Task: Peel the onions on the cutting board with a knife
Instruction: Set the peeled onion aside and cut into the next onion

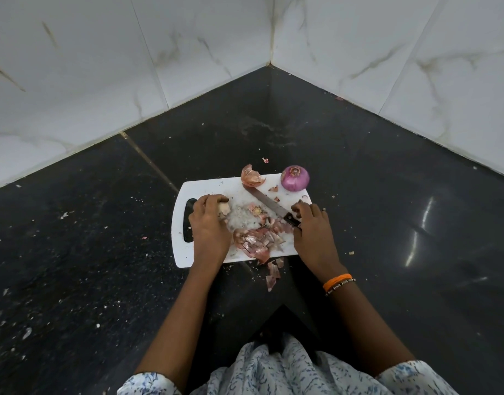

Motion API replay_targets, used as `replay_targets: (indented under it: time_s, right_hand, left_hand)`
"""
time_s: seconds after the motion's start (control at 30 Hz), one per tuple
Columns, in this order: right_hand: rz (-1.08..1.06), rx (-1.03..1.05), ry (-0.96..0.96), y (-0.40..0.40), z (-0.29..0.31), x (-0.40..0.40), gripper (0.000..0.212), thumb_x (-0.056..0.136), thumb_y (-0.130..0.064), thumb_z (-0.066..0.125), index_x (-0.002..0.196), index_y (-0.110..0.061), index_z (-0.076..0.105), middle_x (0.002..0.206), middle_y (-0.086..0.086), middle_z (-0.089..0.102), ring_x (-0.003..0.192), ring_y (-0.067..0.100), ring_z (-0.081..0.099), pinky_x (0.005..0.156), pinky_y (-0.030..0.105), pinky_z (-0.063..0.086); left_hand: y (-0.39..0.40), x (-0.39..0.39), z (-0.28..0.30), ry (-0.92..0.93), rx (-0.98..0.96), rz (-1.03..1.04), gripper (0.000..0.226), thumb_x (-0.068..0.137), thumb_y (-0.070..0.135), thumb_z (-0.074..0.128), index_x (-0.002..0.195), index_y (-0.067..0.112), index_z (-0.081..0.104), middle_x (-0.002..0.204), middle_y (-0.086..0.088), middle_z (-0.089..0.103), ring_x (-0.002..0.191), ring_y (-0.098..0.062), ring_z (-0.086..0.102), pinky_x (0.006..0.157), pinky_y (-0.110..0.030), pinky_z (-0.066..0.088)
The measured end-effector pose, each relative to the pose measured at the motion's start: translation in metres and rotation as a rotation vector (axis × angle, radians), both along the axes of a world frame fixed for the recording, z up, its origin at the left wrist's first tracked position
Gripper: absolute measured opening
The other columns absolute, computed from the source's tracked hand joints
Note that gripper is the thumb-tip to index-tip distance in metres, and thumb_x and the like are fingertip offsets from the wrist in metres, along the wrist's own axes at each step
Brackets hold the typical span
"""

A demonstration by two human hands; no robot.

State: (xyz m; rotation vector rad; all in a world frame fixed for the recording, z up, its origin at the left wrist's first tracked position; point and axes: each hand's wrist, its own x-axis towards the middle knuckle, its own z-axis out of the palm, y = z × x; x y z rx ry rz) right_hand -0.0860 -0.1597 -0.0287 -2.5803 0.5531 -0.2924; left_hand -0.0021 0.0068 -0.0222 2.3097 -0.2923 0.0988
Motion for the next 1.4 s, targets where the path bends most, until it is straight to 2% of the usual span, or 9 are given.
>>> replay_targets:
  time_s: [0.13,0.3,0.43,0.53,0.63,0.73,1.0,1.13,1.4]
  right_hand:
    - [0.013,0.046,-0.045,0.004,-0.002,0.000,0.047,0.083,0.012,0.051,0.126,-0.006,0.050,0.125,0.015,0.055,0.108,0.029,0.046,0.092,0.036,0.040]
    - [0.040,0.061,-0.121,0.010,0.002,0.003,0.038,0.087,0.009,0.048,0.122,-0.006,0.053,0.122,0.012,0.056,0.109,0.025,0.046,0.089,0.032,0.039]
    - [-0.016,0.023,-0.195,0.011,0.007,0.002,0.029,0.090,0.003,0.051,0.118,-0.004,0.055,0.116,0.014,0.057,0.105,0.027,0.047,0.088,0.039,0.044]
    - [-0.066,-0.058,-0.095,0.007,0.005,-0.001,0.036,0.089,0.004,0.050,0.125,-0.003,0.050,0.124,0.017,0.054,0.112,0.031,0.044,0.095,0.042,0.042]
    - [-0.103,-0.086,0.039,0.008,0.000,-0.002,0.048,0.091,0.004,0.046,0.137,-0.006,0.040,0.135,0.015,0.046,0.128,0.033,0.035,0.104,0.040,0.038]
    - [-0.119,-0.129,0.089,0.015,-0.002,-0.002,0.053,0.089,0.002,0.048,0.140,-0.006,0.035,0.138,0.014,0.042,0.127,0.031,0.034,0.101,0.036,0.038]
    - [0.092,-0.099,0.032,0.050,-0.003,0.006,0.035,0.088,0.000,0.047,0.124,0.000,0.048,0.121,0.020,0.050,0.106,0.034,0.046,0.095,0.040,0.035]
    - [0.177,0.011,0.008,0.060,-0.003,0.012,0.040,0.087,0.006,0.043,0.126,-0.004,0.046,0.124,0.016,0.046,0.108,0.029,0.042,0.093,0.032,0.031]
    - [0.052,0.092,-0.075,0.040,0.004,0.008,0.036,0.090,0.004,0.045,0.124,-0.003,0.049,0.119,0.017,0.048,0.102,0.029,0.043,0.092,0.037,0.036]
  left_hand:
    - [0.003,0.000,-0.003,-0.004,0.010,-0.005,0.053,0.078,-0.018,0.047,0.117,0.015,0.056,0.132,-0.009,0.046,0.122,-0.025,0.037,0.091,-0.016,0.024]
    - [0.002,-0.006,0.001,-0.013,-0.075,-0.016,0.049,0.079,-0.018,0.048,0.117,0.013,0.054,0.129,-0.010,0.046,0.119,-0.025,0.039,0.094,-0.023,0.029]
    - [-0.001,-0.010,0.007,-0.035,-0.118,-0.046,0.048,0.080,-0.016,0.052,0.117,0.014,0.054,0.125,-0.008,0.046,0.117,-0.023,0.040,0.096,-0.025,0.031]
    - [-0.004,-0.012,0.008,-0.034,-0.120,-0.069,0.047,0.080,-0.015,0.052,0.117,0.014,0.054,0.124,-0.006,0.046,0.118,-0.021,0.039,0.098,-0.025,0.032]
    - [-0.007,-0.014,0.008,-0.029,-0.109,-0.087,0.048,0.079,-0.015,0.051,0.116,0.015,0.054,0.125,-0.006,0.047,0.118,-0.020,0.039,0.092,-0.016,0.026]
    - [-0.007,-0.014,0.006,-0.032,-0.105,-0.093,0.048,0.079,-0.015,0.051,0.117,0.016,0.053,0.125,-0.005,0.048,0.118,-0.019,0.039,0.090,-0.013,0.024]
    - [-0.002,-0.015,0.009,-0.050,-0.172,-0.062,0.045,0.078,-0.015,0.053,0.114,0.011,0.054,0.120,-0.002,0.050,0.118,-0.020,0.040,0.099,-0.031,0.035]
    - [-0.001,-0.014,0.009,-0.009,-0.187,-0.023,0.045,0.080,-0.010,0.057,0.119,0.012,0.053,0.124,-0.007,0.048,0.116,-0.020,0.041,0.096,-0.029,0.036]
    - [0.001,-0.016,0.011,0.043,-0.218,-0.031,0.049,0.082,-0.012,0.053,0.122,0.015,0.050,0.126,-0.006,0.043,0.119,-0.021,0.041,0.101,-0.042,0.039]
